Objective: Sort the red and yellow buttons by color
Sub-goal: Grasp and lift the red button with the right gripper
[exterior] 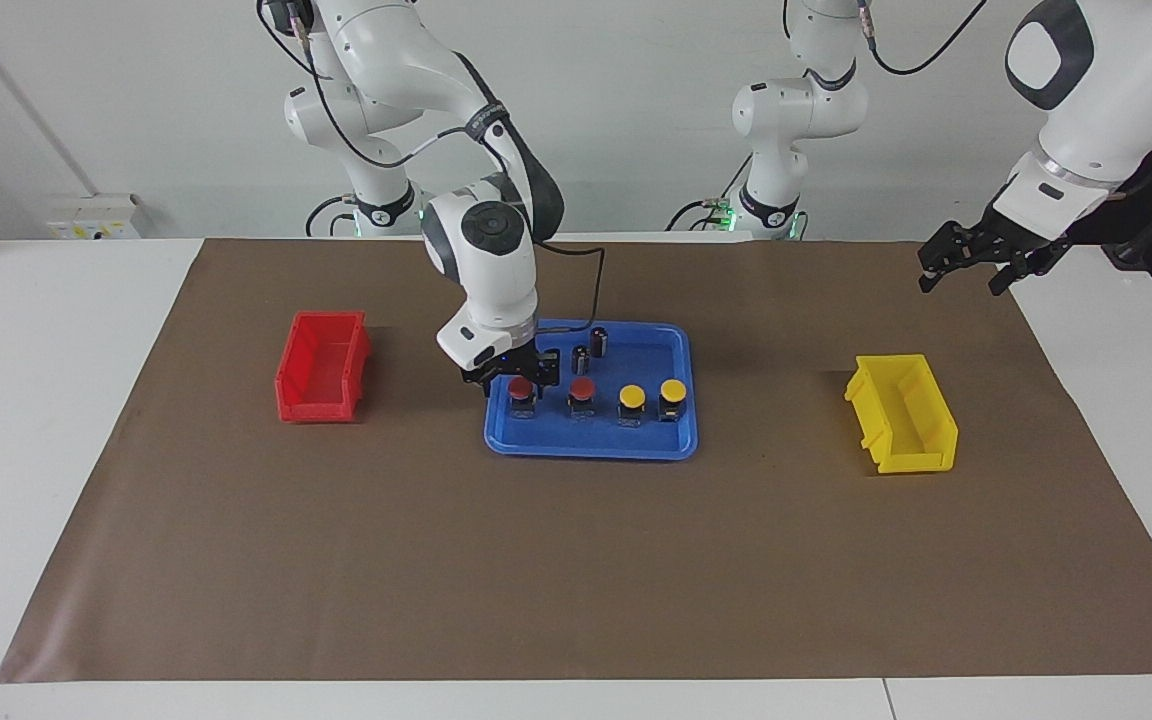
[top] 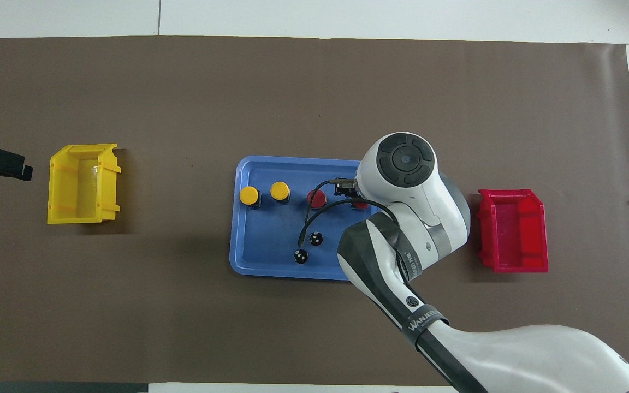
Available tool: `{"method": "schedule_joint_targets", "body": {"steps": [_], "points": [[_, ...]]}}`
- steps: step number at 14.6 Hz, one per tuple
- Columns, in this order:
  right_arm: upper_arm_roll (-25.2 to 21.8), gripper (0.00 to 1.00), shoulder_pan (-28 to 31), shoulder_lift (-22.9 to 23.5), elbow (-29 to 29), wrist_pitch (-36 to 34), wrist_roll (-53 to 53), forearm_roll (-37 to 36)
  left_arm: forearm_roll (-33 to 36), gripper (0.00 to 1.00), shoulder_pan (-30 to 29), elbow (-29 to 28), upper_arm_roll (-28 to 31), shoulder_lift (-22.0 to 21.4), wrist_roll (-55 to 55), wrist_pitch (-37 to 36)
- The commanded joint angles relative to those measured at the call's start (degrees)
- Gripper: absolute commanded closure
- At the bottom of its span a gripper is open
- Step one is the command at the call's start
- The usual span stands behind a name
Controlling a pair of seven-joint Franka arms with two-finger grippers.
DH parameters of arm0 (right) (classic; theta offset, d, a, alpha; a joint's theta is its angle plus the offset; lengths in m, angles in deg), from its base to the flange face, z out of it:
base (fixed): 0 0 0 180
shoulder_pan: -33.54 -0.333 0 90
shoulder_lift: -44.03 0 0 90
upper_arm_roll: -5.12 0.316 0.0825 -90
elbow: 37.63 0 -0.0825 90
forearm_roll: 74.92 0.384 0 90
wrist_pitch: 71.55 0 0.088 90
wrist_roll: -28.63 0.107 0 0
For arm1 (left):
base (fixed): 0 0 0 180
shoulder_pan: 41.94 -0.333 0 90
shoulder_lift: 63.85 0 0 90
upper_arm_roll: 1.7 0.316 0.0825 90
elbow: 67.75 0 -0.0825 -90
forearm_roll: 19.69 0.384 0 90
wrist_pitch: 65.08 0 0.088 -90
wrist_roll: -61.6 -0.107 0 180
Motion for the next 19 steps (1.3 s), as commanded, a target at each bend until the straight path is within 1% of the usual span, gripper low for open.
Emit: {"method": "schedule_joint_targets", "body": {"steps": [1, 3, 10, 12, 13, 14, 17, 19], "points": [[0.0, 0.28, 0.0, -1.5, 2.9, 2.2, 0.2, -0.7, 0.7, 0.00, -0.3, 0.1, -0.3, -0.1, -0.2, -0.8], [0.1, 0.32, -0.1, -1.5, 3.0, 2.2, -0.3, -0.7, 0.7, 0.00, -0.3, 0.1, -0.3, -0.1, -0.1, -0.8], [0.1, 0.33, -0.8, -1.8, 3.3, 1.1, -0.9, -0.7, 0.7, 0.00, -0.4, 0.6, -0.2, -0.1, -0.1, -0.6], [0.1, 0.37, -0.8, -1.8, 3.4, 1.1, -1.2, -0.7, 0.8, 0.00, -0.3, 0.5, -0.2, -0.2, -0.2, -0.6], [0.0, 0.42, -0.8, -1.8, 3.4, 1.0, -1.2, -0.7, 0.8, 0.00, -0.4, 0.4, -0.2, -0.2, -0.2, -0.6], [0.0, 0.49, -0.8, -1.8, 3.4, 1.0, -1.3, -0.7, 0.8, 0.00, -0.4, 0.4, -0.2, -0.2, -0.2, -0.5], [0.1, 0.86, -0.8, -1.6, 2.3, -0.7, -1.3, -0.5, 0.8, 0.00, -0.3, 0.5, -0.2, -0.1, -0.1, -0.3], [0.1, 0.95, -0.6, -1.7, -0.5, -3.6, -1.3, -0.2, 0.8, 0.00, -0.3, 0.3, -0.3, -0.2, -0.1, -0.3]]}}
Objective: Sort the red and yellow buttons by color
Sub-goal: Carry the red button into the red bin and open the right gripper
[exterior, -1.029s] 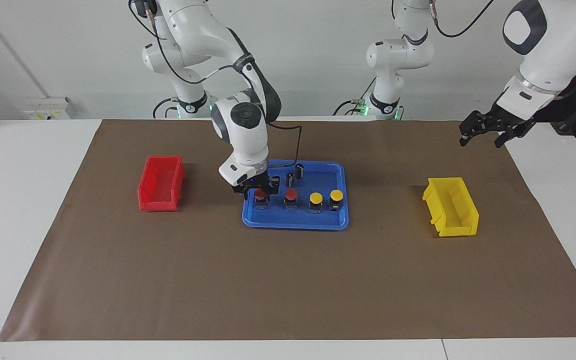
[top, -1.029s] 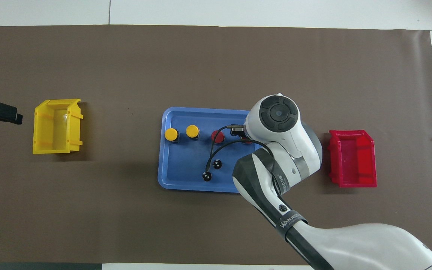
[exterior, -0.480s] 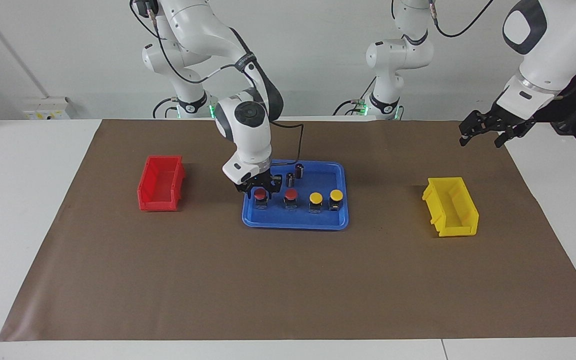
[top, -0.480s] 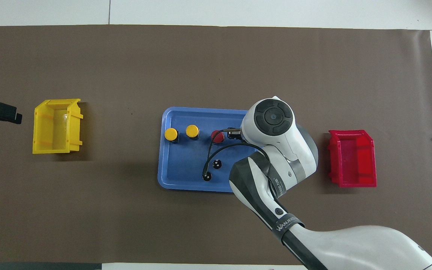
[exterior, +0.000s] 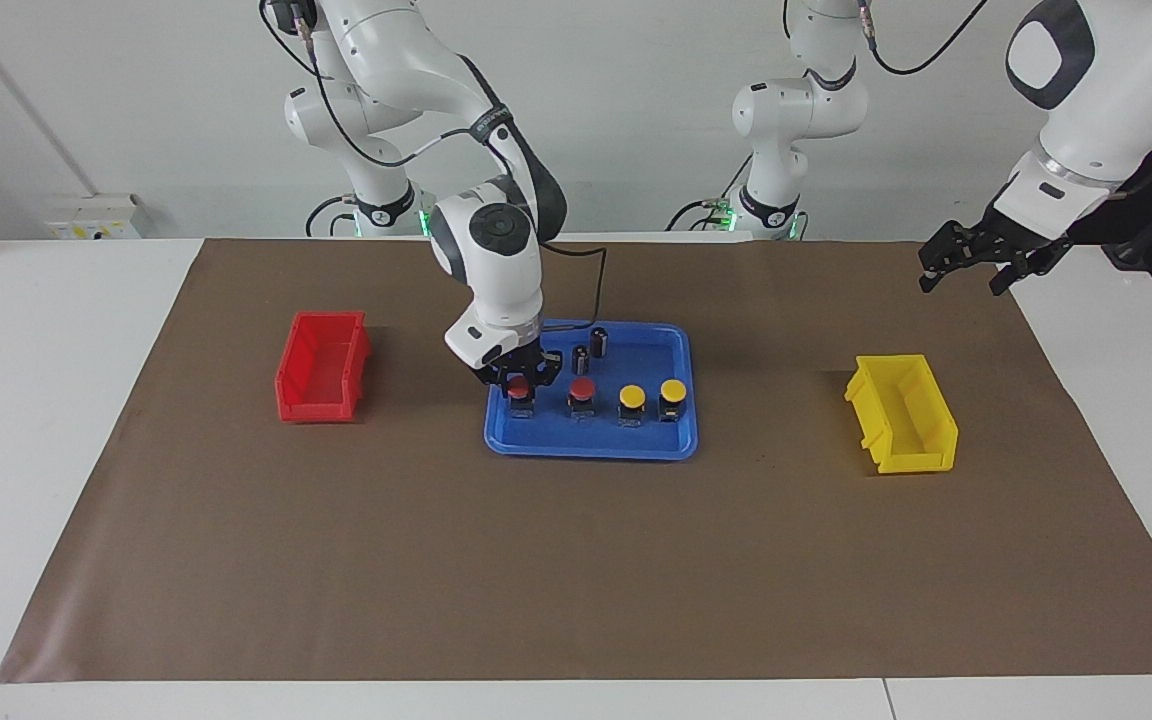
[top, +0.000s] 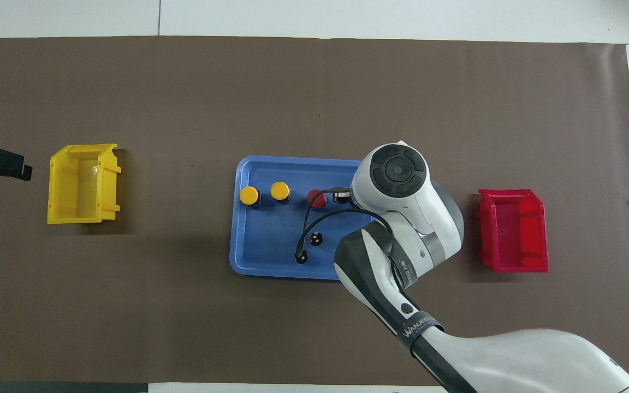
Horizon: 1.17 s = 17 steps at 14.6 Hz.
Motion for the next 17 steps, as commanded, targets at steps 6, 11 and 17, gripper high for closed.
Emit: {"method": "schedule_joint_targets", "body": {"steps": [6, 11, 17], "points": [[-0.5, 0.96, 10.4, -12.9, -6.0, -20.7, -17.3, 0.1, 0.8, 0.00, -0.4, -0.5, -0.2, -0.6, -0.2, -0.3], [-0.6, 0.96, 25.5, -24.5, 7.6, -19.9, -38.0, 0.6, 0.8, 0.00, 0.4, -2.2, -0.4, -1.4, 0.1, 2.1], [-0.7, 0.96, 33.8, -28.5, 23.1, -7.4, -44.7, 0.6, 0.8, 0.00, 5.0, -9.9, -1.0, -4.1, 6.9, 9.2]]}}
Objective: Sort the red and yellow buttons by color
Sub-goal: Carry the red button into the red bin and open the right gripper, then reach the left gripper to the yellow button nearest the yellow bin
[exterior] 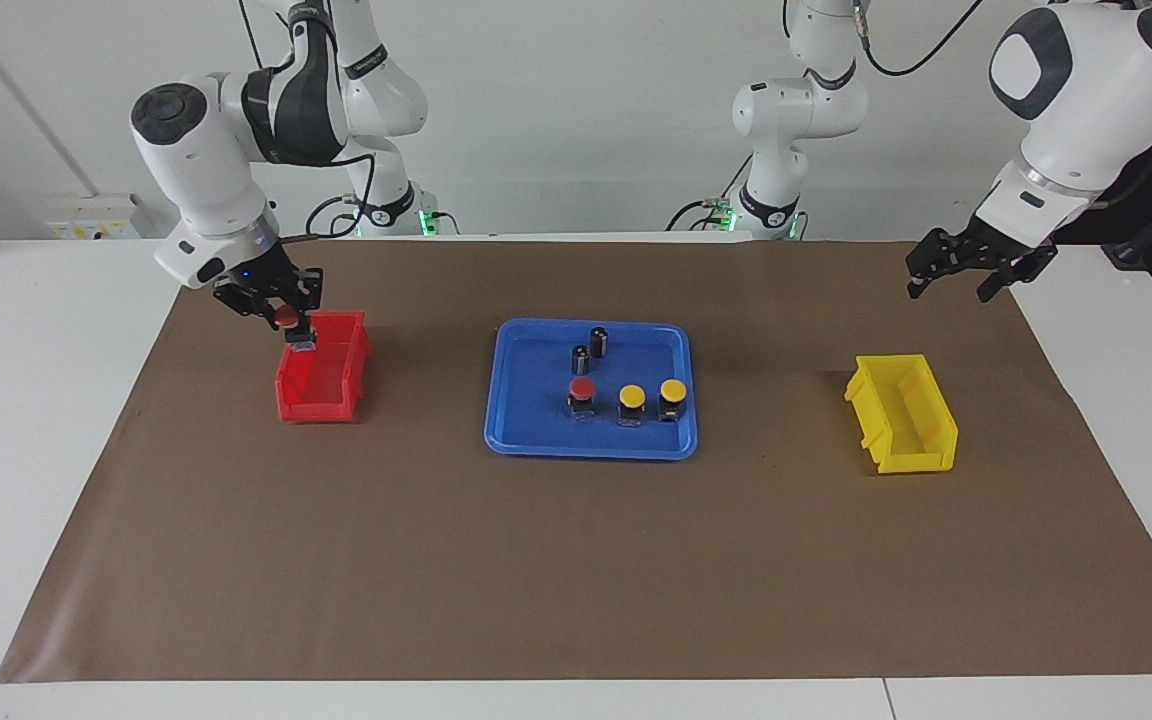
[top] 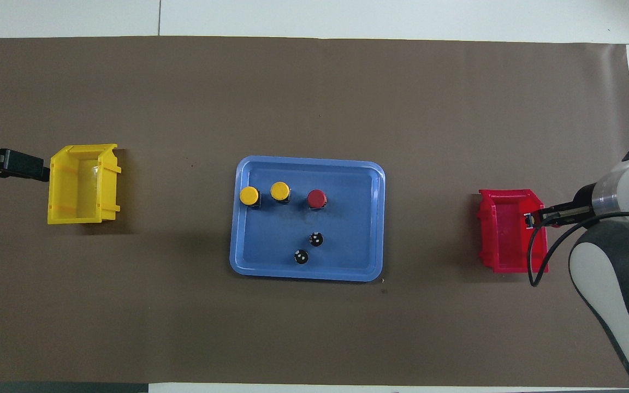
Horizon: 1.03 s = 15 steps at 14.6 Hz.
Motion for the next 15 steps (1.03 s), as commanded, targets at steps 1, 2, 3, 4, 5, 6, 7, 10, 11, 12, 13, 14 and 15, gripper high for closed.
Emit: {"method": "schedule_joint_targets", "body": {"steps": [1, 2, 3, 4, 5, 6, 7, 10, 11, 12, 13, 14, 15], "points": [[0.8, 0.96, 2.0, -2.3, 6.0, 4.5, -1.5, 0.4, 0.8, 0.00, 5.0, -3.9, 0.1, -1.8, 6.5, 3.5], [0.8, 0.96, 1.9, -2.3, 6.4, 5.2, -1.1, 0.4, 0.8, 0.00, 6.9, -4.3, 0.1, -1.2, 8.6, 5.1], [0.9, 0.96, 1.6, -2.2, 7.2, 5.4, -0.8, 0.4, 0.8, 0.00, 8.7, -5.5, 0.1, -0.9, 11.4, 7.3], [0.9, 0.95, 1.4, -2.2, 8.3, 6.3, -0.6, 0.5, 0.8, 0.00, 10.6, -6.6, 0.1, -0.5, 14.3, 9.3], [0.9, 0.95, 1.2, -2.4, 9.3, 7.9, -0.4, 0.8, 0.8, 0.00, 13.0, -7.4, 0.1, 0.3, 17.5, 10.8], [0.9, 0.95, 1.2, -2.3, 9.5, 8.4, -0.4, 0.8, 0.8, 0.00, 15.7, -7.4, 0.1, 1.7, 21.6, 11.9], [1.0, 0.95, 1.3, -2.2, 9.7, 8.5, -0.4, 0.8, 0.9, 0.00, 18.4, -7.3, 0.2, 3.2, 25.5, 12.8], [1.0, 0.95, 0.3, -2.6, 13.2, 10.5, -0.5, 2.1, 1.8, 0.00, 25.4, -7.6, 0.2, 8.3, 34.5, 17.9], [1.0, 0.95, -0.2, -2.9, 14.0, 12.0, -0.5, 2.2, 3.3, 0.00, 26.7, -7.6, 0.1, 9.9, 36.8, 19.6], [1.0, 0.95, -0.3, -3.0, 14.1, 12.2, -0.6, 2.2, 3.6, 0.00, 27.5, -8.3, 0.1, 10.7, 37.6, 20.2], [1.0, 0.94, -0.3, -2.9, 14.2, 12.3, -0.6, 2.2, 3.7, 0.00, 28.9, -9.0, 0.2, 11.8, 37.9, 21.0], [1.0, 0.94, -0.3, -2.5, 14.3, 12.5, -0.6, 2.1, 3.9, 0.00, 30.6, -10.2, 0.2, 12.3, 39.1, 22.5], [1.0, 0.94, -0.4, -2.4, 14.4, 12.7, -0.6, 2.1, 4.4, 0.00, 31.0, -10.5, 0.2, 12.7, 39.8, 23.9]]}}
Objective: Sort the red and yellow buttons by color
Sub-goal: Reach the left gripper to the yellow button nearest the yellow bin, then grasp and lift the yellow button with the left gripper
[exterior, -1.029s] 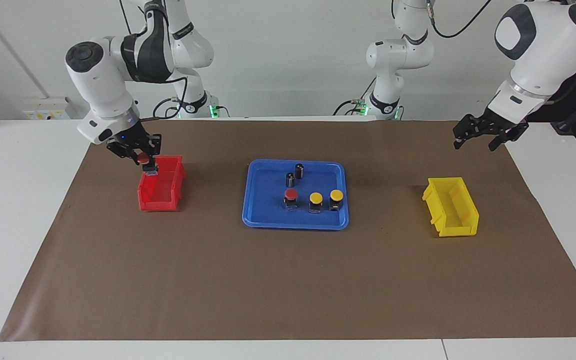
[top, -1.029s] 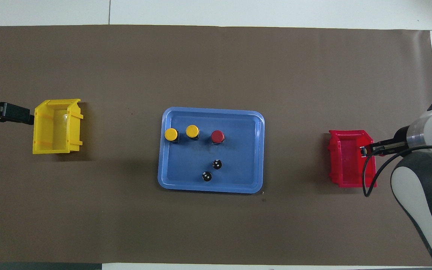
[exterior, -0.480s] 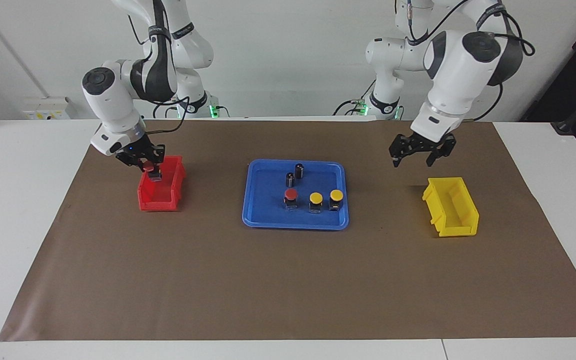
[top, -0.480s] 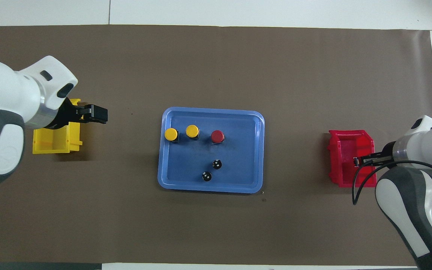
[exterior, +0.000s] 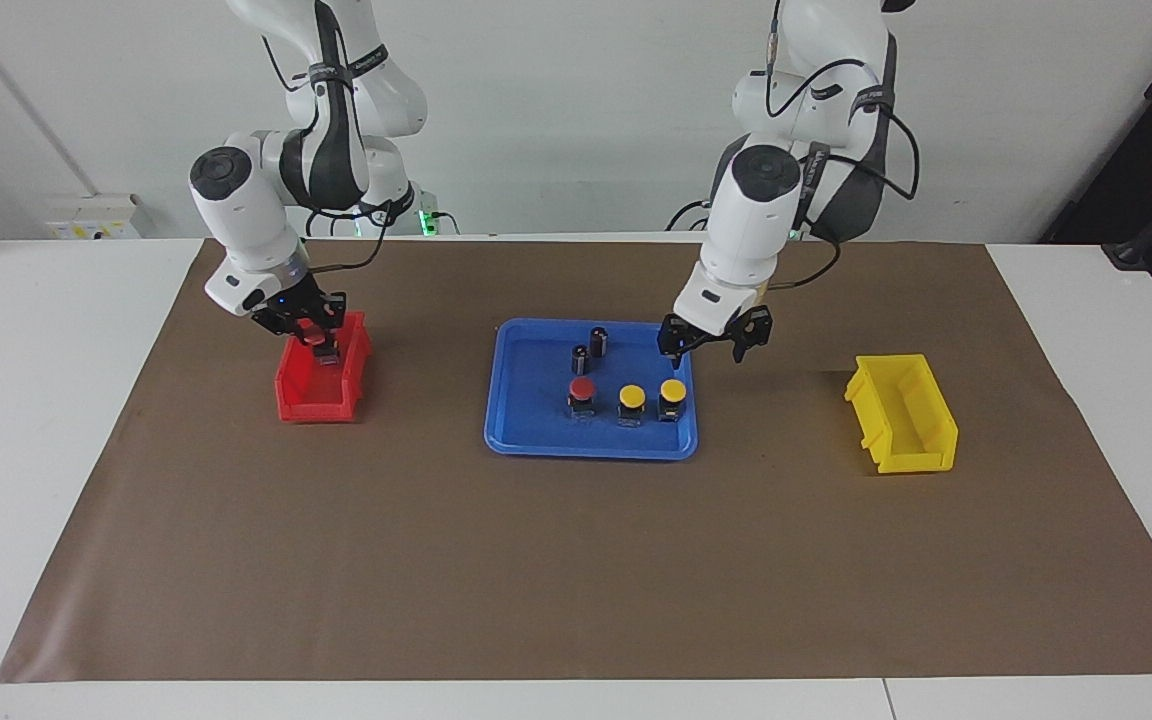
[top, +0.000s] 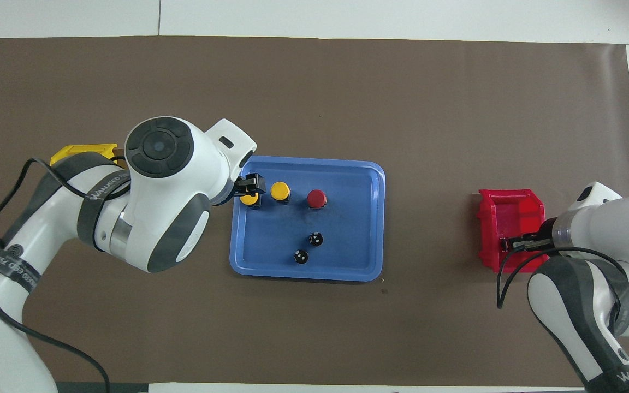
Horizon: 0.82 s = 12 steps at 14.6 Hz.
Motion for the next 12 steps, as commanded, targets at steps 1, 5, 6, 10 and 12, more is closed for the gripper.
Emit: {"method": "schedule_joint_targets", "body": {"steps": [1, 5, 6, 10, 12], "points": [[0.2, 0.94, 0.3, -1.7, 2.1, 1.5, -0.4, 0.9, 1.7, 0.00, 1.9, -2.0, 0.8, 0.1, 2.2, 3.2], [0.2, 0.94, 0.3, -1.8, 3.6, 2.9, -0.5, 0.9, 1.8, 0.01, 2.1, -1.9, 0.8, 2.4, 2.5, 5.4], [0.1, 0.93, 0.3, -1.7, 3.6, 3.1, -0.5, 0.9, 1.8, 0.03, 2.0, -1.9, 0.9, 2.5, 2.4, 5.8], [0.2, 0.70, 0.2, -1.8, 4.2, 3.4, -0.1, 0.9, 1.8, 0.14, 1.4, -2.3, 0.8, 2.9, 2.3, 7.6], [0.1, 0.51, 0.3, -1.7, 4.2, 3.5, -0.6, 0.9, 1.8, 0.19, 1.4, -2.8, 0.8, 2.8, 2.3, 8.6]]}}
